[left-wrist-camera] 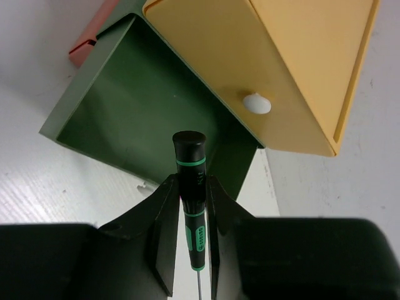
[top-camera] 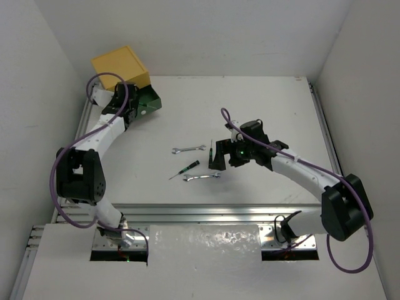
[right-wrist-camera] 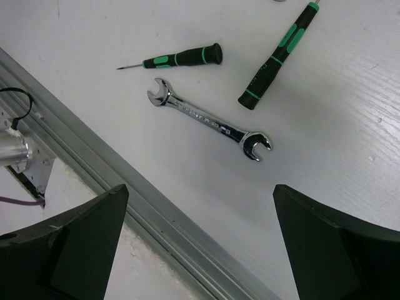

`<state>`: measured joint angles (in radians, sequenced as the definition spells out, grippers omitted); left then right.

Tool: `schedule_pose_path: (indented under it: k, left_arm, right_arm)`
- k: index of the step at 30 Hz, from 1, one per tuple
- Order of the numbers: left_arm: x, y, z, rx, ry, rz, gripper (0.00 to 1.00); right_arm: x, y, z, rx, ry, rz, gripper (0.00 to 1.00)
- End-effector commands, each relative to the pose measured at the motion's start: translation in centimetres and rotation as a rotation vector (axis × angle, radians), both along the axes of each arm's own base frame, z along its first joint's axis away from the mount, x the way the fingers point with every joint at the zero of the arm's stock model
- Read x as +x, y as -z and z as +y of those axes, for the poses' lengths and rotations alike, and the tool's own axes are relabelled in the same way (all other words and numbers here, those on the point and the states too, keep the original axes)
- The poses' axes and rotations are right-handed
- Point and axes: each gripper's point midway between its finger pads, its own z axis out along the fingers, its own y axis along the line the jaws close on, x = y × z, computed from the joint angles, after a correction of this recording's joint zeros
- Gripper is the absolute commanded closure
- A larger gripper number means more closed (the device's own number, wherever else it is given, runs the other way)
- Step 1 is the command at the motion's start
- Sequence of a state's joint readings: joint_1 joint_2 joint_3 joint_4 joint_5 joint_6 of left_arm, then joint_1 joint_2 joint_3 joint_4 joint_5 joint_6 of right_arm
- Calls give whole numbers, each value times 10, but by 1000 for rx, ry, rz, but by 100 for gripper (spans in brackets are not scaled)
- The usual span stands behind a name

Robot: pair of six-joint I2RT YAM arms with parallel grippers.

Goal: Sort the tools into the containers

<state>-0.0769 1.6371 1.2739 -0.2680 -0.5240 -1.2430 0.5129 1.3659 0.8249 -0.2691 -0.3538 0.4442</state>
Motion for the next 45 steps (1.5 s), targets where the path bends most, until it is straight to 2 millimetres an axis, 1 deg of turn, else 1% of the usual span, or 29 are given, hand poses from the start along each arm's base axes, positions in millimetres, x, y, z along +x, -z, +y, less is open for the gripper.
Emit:
schedule_pose_path:
  k: [1, 6, 8, 13, 16, 19, 20, 22, 23, 24, 26, 27, 29, 30, 31, 32, 33, 34, 35, 36, 37, 38, 39, 40, 41, 42, 43, 44, 45]
  left_arm:
    - [23, -36, 15, -29, -71, -206, 99]
    - [33, -36, 21, -52, -82, -210, 98]
    - [36, -32, 23, -57, -91, -201, 95]
    - [42, -15, 31, -78, -109, -175, 94]
    - [45, -10, 34, -83, -123, -176, 88]
    - [48, -8, 38, -81, -135, -178, 72]
    - [50, -9, 37, -84, -128, -182, 59]
    - [52, -11, 33, -92, -105, -186, 42]
    - [53, -15, 32, -91, -96, -199, 27]
    - [52, -18, 32, -88, -94, -205, 22]
    - [50, -33, 30, -85, -77, -241, 13]
    - [49, -40, 29, -84, -71, -255, 12]
    - [45, -60, 25, -78, -37, -286, 10]
    - [46, -77, 24, -76, -24, -336, 10]
    - [42, -94, 20, -66, 9, -364, 9]
    - [39, -104, 17, -61, 31, -380, 8]
    - [34, -118, 14, -21, 69, -385, 7]
    - [33, -125, 8, -11, 112, -380, 6]
    - [28, -130, 5, 5, 140, -340, 4]
    - [25, -149, -6, 44, 236, -346, 3]
    - [17, -141, -11, 52, 276, -281, 3]
    - [13, -142, -16, 58, 310, -264, 2]
    - [2, -150, -21, 92, 364, -265, 2]
    - [-9, -136, -30, 78, 416, -230, 2]
    - [-19, -131, -34, 78, 442, -220, 2]
    - [-37, -142, -40, 100, 492, -252, 2]
    - [-49, -121, -42, 94, 506, -215, 2]
    - [-58, -118, -43, 99, 519, -218, 1]
    - [-74, -129, -47, 126, 554, -255, 1]
  right_arm:
    - [8, -24, 5, 35, -18, -75, 1]
    - [7, -21, 4, 29, -19, -71, 1]
    - [8, -22, 5, 34, -19, -70, 1]
    - [8, -22, 7, 41, -27, -63, 1]
    - [8, -22, 7, 40, -28, -64, 1]
    - [7, -22, 9, 50, -33, -56, 1]
    - [6, -21, 10, 50, -35, -49, 1]
    - [7, -21, 10, 51, -37, -52, 1]
    - [7, -20, 10, 48, -35, -50, 1]
    - [8, -19, 10, 47, -34, -51, 1]
    - [11, -19, 12, 50, -34, -52, 1]
    - [12, -14, 13, 44, -34, -37, 1]
    - [17, -15, 17, 44, -38, -38, 1]
    - [20, -7, 18, 26, -32, -27, 1]
    - [27, -8, 18, -1, -10, -37, 1]
    - [38, -2, 12, -57, 40, -48, 1]
    - [44, 13, 9, -108, 65, -16, 1]
    - [55, 9, 10, -139, 95, -15, 2]
    - [61, 14, 9, -173, 122, -7, 4]
    - [75, 24, 6, -238, 169, 3, 7]
    - [79, 28, 8, -266, 178, 2, 9]
    - [83, 32, 10, -288, 186, 3, 14]
    - [91, 37, 7, -329, 212, -8, 23]
    - [93, 45, 15, -357, 206, 13, 31]
    - [95, 49, 17, -378, 210, 16, 40]
    - [101, 50, 18, -406, 227, 3, 49]
    - [100, 63, 20, -425, 222, 23, 53]
    - [99, 69, 23, -435, 221, 26, 53]
    - [99, 74, 24, -446, 226, 35, 53]
